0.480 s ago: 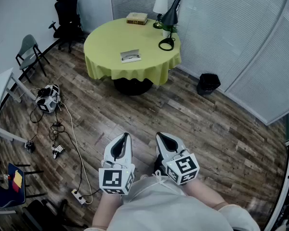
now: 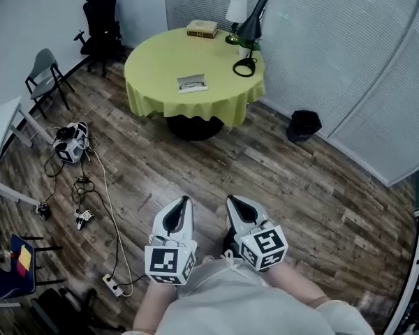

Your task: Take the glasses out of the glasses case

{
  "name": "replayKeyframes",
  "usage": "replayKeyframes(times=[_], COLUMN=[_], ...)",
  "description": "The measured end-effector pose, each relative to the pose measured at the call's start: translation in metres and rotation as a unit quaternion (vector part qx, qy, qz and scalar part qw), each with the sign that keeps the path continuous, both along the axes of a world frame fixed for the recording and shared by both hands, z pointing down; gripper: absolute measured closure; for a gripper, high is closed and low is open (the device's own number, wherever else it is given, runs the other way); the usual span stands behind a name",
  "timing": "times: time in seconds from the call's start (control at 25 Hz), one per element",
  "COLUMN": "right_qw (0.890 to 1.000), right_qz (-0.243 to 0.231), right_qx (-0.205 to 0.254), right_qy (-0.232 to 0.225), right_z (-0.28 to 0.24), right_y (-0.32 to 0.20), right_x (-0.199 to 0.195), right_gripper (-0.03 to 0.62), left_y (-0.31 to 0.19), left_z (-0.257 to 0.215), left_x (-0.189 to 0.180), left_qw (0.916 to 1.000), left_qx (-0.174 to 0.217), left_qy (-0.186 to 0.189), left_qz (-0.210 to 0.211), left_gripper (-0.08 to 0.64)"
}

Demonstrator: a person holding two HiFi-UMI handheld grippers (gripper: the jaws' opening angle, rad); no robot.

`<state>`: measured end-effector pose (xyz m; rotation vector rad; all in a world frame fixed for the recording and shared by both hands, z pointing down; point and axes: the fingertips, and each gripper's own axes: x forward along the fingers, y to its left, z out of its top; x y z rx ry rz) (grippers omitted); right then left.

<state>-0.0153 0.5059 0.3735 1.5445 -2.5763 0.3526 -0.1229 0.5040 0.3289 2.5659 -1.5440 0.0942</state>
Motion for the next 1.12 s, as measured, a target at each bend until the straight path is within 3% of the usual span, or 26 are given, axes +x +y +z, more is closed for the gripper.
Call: replayKeyframes(times=[0.24,0.48,0.8,1.12], right_qw=[1.000,0.999,0.998,0.998], right_qz=[0.007,-0.001,-0.016,-0.042], right_qx=[-0.016,-0.029,-0.048,-0.051], right_qy=[-0.004,-0.015,-0.027,-0.016], right_z=[0.011,0.021,0.028,0.029], right_y=[-0.008,-0.042,-0.136,-0.265], right_x=[0.006,0.012,0.039,0.082], right_gripper=[0.594,0.594,0.594,0.593], left_y=[-0.005,-0.042,-0.136,-0.251], left_z=[0.010,0.030,0.038,0.040], left_x=[0.000,0.001,0.022,0.058], left_qw=[0.9999,0.9989,0.9969,0.9947], left_qx=[-0.014,-0.039,-0.059,-0.068], left_qy=[-0.002,0.003,0.000,-0.011], left_qz=[-0.005,-0.024,-0.051,-0.076], left_gripper=[0.554,0.554,0.554,0.554])
